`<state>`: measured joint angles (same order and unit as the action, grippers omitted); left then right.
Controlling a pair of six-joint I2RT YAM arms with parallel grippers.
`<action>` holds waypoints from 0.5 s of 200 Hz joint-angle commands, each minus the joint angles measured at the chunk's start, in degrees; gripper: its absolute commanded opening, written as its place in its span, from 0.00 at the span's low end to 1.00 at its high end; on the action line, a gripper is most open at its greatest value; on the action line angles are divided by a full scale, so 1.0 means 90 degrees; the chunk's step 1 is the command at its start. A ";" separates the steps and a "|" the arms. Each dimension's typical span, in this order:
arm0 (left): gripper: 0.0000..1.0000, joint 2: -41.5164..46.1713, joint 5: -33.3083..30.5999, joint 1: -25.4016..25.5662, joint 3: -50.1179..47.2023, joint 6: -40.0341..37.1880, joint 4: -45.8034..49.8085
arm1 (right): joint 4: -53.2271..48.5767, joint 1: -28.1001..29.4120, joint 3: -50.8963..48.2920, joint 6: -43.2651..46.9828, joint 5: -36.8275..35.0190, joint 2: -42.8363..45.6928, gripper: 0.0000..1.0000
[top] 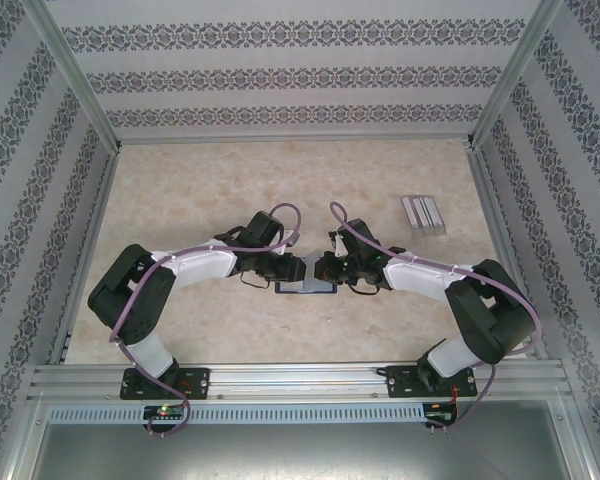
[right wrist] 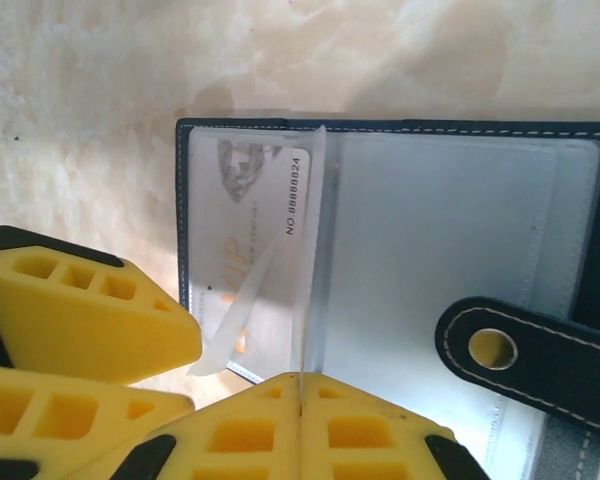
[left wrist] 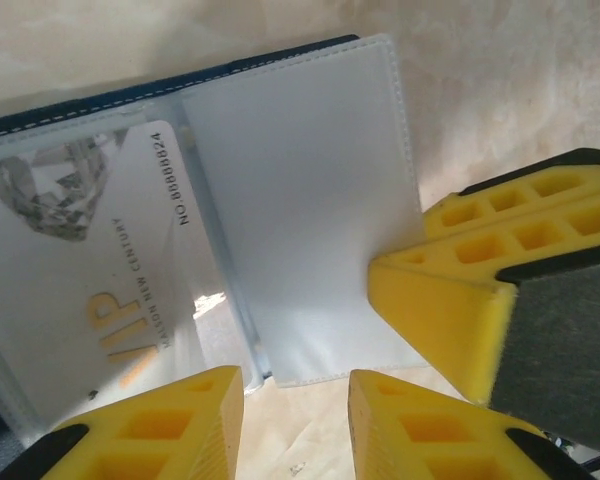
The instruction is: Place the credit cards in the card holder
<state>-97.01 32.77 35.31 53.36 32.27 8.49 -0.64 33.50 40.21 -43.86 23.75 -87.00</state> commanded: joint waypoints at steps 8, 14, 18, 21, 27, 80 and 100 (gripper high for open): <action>0.28 0.0163 -0.0137 -0.0161 -0.0284 0.0182 0.0041 | 0.0182 0.0037 0.0046 -0.0050 0.0116 -0.0065 0.06; 0.27 0.0173 -0.0168 -0.0194 -0.0320 0.0188 0.0038 | 0.0171 0.0043 0.0063 -0.0049 0.0113 -0.0075 0.06; 0.26 0.0188 -0.0176 -0.0207 -0.0333 0.0193 0.0041 | 0.0164 0.0038 0.0072 -0.0054 0.0110 -0.0078 0.06; 0.25 0.0192 -0.0187 -0.0224 -0.0348 0.0195 0.0043 | 0.0160 0.0047 0.0072 -0.0058 0.0113 -0.0071 0.06; 0.25 0.0217 -0.0222 -0.0241 -0.0371 0.0198 0.0039 | 0.0154 0.0047 0.0077 -0.0065 0.0114 -0.0078 0.06; 0.14 0.0597 -0.0752 -0.0241 -0.0587 0.0013 0.0302 | 0.0117 0.0065 0.0103 -0.0078 0.0097 -0.0031 0.06; 0.14 0.0716 -0.0918 -0.0238 -0.0685 -0.0028 0.0281 | 0.0074 0.0076 0.0144 -0.0039 0.0086 -0.0079 0.06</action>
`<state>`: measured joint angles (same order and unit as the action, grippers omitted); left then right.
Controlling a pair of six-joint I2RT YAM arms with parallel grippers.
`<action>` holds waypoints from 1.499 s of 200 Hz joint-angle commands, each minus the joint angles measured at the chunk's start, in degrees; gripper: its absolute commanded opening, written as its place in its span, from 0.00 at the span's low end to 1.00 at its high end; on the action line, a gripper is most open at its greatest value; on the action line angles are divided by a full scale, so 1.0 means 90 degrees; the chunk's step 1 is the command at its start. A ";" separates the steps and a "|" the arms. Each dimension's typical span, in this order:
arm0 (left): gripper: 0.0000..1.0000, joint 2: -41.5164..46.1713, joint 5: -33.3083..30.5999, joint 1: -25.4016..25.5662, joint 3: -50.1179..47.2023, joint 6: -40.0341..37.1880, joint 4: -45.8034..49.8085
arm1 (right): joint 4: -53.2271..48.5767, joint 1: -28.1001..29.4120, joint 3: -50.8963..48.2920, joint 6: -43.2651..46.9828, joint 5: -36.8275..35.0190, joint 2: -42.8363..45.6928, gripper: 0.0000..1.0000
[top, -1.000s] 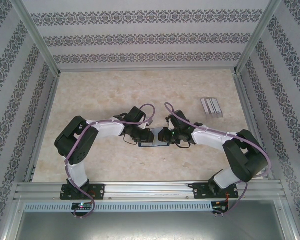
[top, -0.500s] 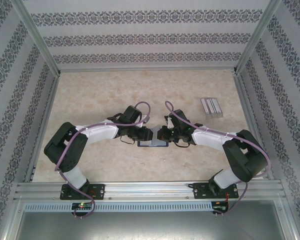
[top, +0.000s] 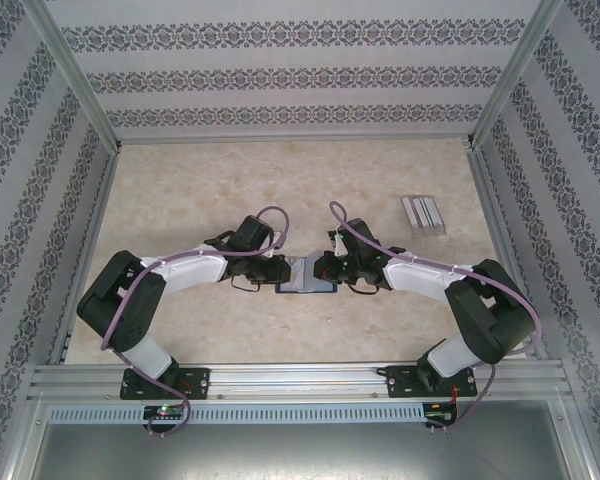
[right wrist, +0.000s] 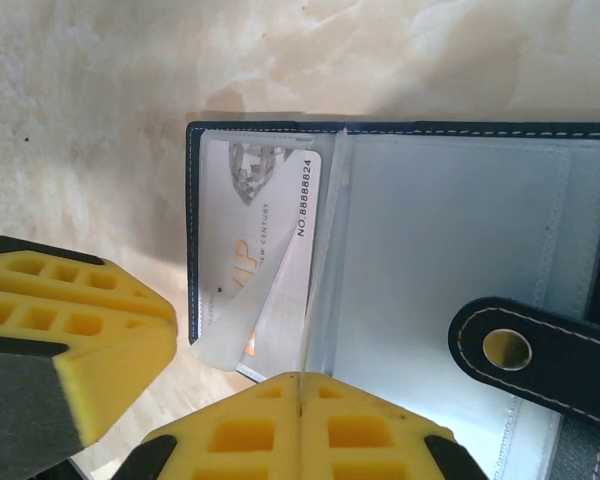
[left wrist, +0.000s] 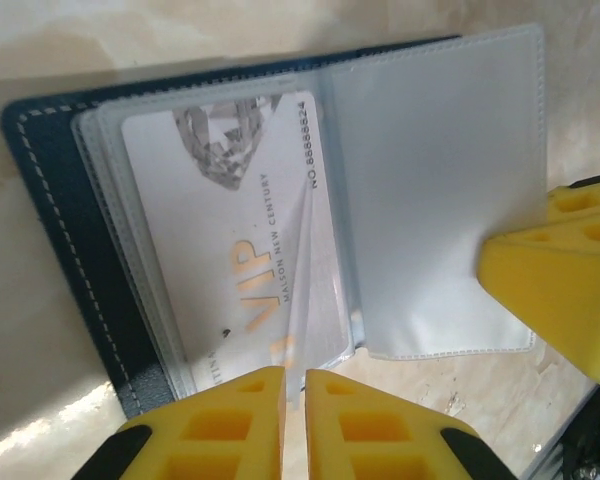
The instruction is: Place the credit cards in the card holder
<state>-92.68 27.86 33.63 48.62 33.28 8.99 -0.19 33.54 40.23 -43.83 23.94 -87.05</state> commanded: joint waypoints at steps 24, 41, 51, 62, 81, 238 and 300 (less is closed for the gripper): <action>0.15 0.0045 -0.0508 -0.0055 0.0033 -0.0170 0.0493 | 0.0021 0.0089 0.0188 -0.0060 0.0082 -0.0132 0.06; 0.14 -0.0338 -0.0248 -0.0020 0.0226 -0.0233 0.0471 | -0.0001 0.0109 0.0245 -0.0027 0.0069 -0.0142 0.06; 0.14 -0.0506 -0.0134 0.0027 0.0306 -0.0257 0.0383 | -0.0016 0.0107 0.0271 -0.0021 0.0077 -0.0165 0.06; 0.14 -0.0593 -0.0125 0.0114 0.0363 -0.0284 0.0294 | -0.0009 0.0111 0.0295 -0.0035 0.0116 -0.0190 0.06; 0.16 -0.0627 -0.0122 0.0218 0.0423 -0.0226 0.0151 | -0.0016 0.0149 0.0363 -0.0033 0.0181 -0.0231 0.07; 0.11 -0.0969 -0.0401 0.0532 0.0750 -0.0323 0.0304 | 0.0007 -0.0025 0.0296 0.0088 0.0359 -0.0261 0.09; 0.08 -0.0917 -0.0302 0.0699 0.0900 -0.0775 0.0376 | 0.0059 -0.0074 0.0286 0.0098 0.0490 -0.0326 0.10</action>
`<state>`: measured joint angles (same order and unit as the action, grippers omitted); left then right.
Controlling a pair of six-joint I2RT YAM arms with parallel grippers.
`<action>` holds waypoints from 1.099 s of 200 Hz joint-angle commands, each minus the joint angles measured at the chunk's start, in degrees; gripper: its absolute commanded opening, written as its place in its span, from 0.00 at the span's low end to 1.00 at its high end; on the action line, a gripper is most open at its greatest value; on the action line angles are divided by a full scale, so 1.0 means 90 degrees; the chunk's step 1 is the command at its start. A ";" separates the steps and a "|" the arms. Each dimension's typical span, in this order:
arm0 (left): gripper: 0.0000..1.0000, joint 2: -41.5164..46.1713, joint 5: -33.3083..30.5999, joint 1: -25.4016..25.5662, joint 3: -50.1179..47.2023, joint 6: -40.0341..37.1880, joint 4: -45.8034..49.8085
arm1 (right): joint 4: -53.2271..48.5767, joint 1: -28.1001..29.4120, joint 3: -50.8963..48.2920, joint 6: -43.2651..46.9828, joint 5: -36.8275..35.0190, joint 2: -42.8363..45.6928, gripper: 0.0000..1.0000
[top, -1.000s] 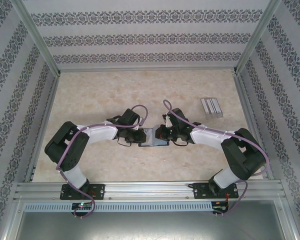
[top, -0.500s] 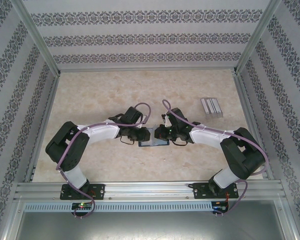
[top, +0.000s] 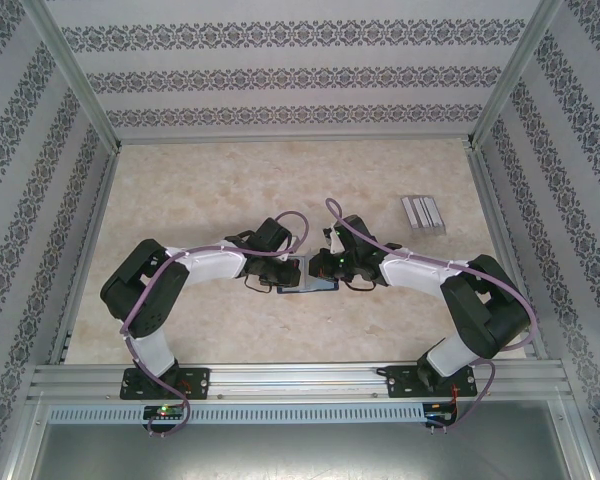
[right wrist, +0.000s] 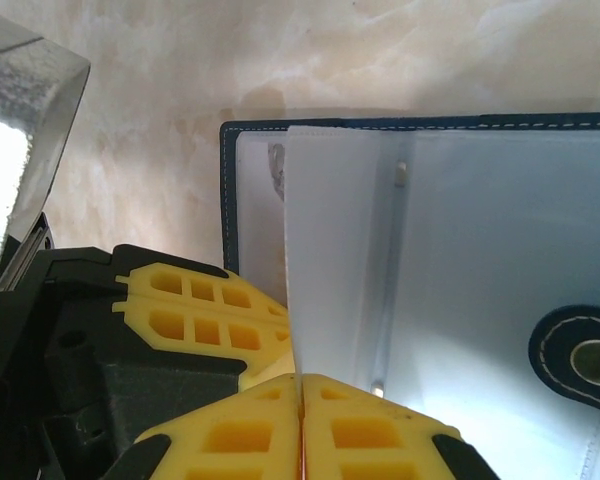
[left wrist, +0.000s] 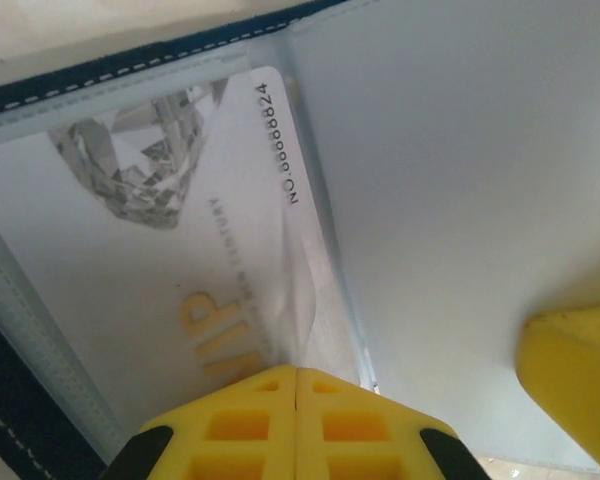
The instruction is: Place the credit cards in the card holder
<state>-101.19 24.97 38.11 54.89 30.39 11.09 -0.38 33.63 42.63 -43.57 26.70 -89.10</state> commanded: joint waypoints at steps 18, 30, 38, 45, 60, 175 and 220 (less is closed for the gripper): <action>0.09 -0.0033 0.0115 0.0312 0.0282 -0.0714 0.0150 | 0.0082 -0.0094 0.0045 0.0090 0.0241 -0.0125 0.12; 0.12 -0.0073 0.0136 0.0372 0.0335 -0.0844 0.0220 | 0.0079 -0.0122 0.0048 0.0064 0.0275 -0.0135 0.14; 0.15 -0.0062 0.0108 0.0418 0.0348 -0.0920 0.0232 | 0.0101 -0.0140 0.0039 0.0030 0.0301 -0.0131 0.14; 0.16 -0.0056 0.0116 0.0442 0.0323 -0.0967 0.0196 | 0.0100 -0.0152 0.0032 0.0022 0.0319 -0.0140 0.15; 0.20 -0.0036 0.0127 0.0466 0.0223 -0.1018 0.0038 | 0.0111 -0.0198 0.0019 0.0033 0.0365 -0.0156 0.17; 0.40 0.1641 0.0539 0.0336 -0.1855 -0.1367 -0.2198 | -0.2120 0.0461 0.1275 0.1230 -0.0625 -0.0724 0.37; 0.39 0.2657 0.0376 -0.0445 -0.2788 -0.0566 -0.2900 | -0.2802 0.0916 0.1700 0.1458 -0.1428 -0.1005 0.41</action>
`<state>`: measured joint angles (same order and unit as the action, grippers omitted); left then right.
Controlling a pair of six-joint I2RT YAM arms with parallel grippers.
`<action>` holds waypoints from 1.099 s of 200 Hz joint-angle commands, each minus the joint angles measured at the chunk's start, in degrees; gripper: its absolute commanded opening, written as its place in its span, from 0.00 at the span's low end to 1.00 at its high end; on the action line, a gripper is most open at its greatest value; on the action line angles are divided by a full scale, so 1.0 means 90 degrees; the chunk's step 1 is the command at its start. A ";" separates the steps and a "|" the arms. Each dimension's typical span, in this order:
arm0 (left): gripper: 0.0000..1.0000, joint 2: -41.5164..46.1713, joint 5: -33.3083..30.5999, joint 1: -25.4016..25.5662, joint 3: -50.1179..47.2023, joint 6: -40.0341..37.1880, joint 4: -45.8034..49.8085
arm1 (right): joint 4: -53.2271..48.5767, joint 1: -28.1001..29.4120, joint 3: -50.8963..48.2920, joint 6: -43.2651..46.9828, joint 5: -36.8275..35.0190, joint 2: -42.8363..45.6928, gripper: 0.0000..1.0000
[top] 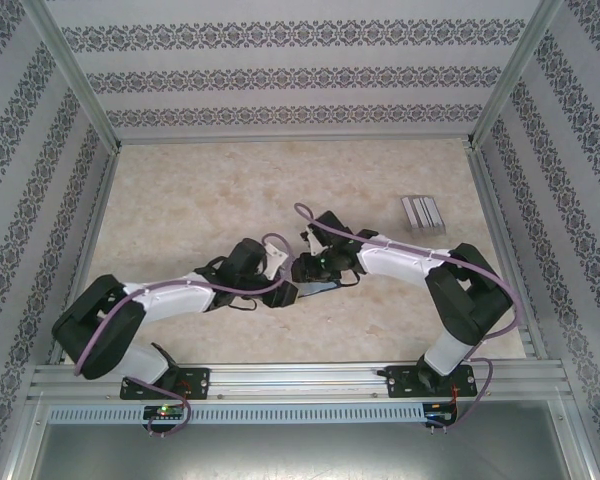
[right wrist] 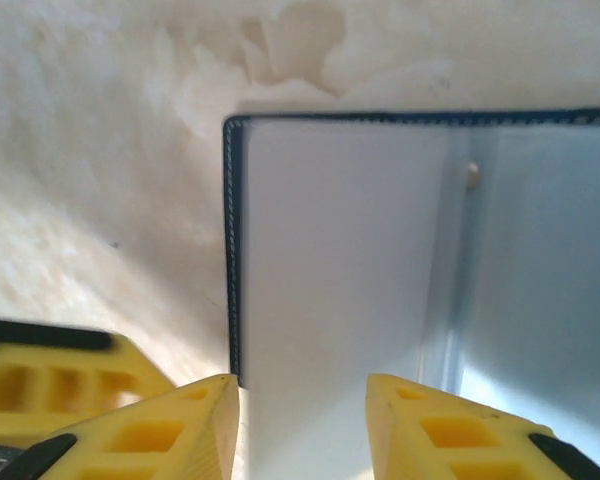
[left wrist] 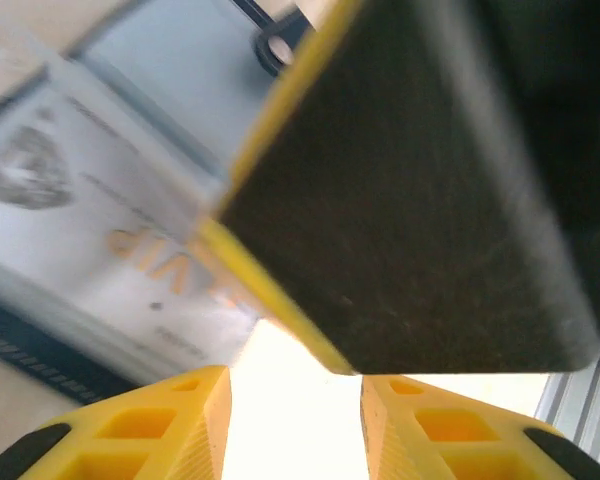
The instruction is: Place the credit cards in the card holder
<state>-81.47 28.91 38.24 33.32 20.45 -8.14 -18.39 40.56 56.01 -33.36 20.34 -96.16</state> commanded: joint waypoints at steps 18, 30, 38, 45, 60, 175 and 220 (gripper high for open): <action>0.41 0.0865 -0.0211 -0.0854 -0.0699 0.0876 -0.0813 | -0.1026 0.0329 0.0394 0.0411 -0.1059 -0.0320 0.42; 0.41 0.0966 -0.0242 -0.1040 -0.0669 0.0819 -0.0537 | -0.1166 0.0417 0.0503 0.0422 -0.1241 -0.0379 0.42; 0.41 0.0953 -0.0283 -0.1113 -0.0554 0.0775 -0.0252 | -0.1221 0.0457 0.0563 0.0410 -0.1329 -0.0396 0.43; 0.41 0.0914 -0.0283 -0.1182 -0.0492 0.0756 -0.0094 | -0.1277 0.0502 0.0617 0.0398 -0.1426 -0.0393 0.43; 0.41 0.0797 -0.0292 -0.1263 -0.0453 0.0838 -0.0013 | -0.1524 0.0628 0.0784 0.0416 -0.1814 -0.0388 0.44; 0.40 -0.0017 -0.0302 -0.1534 -0.0322 0.1213 0.0030 | -0.1844 0.1018 0.1387 0.0008 -0.2434 -0.0870 0.50; 0.40 -0.0217 -0.0220 -0.1581 -0.0218 0.1203 0.0028 | -0.2513 0.1166 0.1614 0.0001 -0.3212 -0.0935 0.50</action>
<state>-82.11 26.50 24.88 29.52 30.55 -9.04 -35.38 50.37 67.94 -32.67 -2.35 -103.68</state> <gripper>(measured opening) 0.400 0.501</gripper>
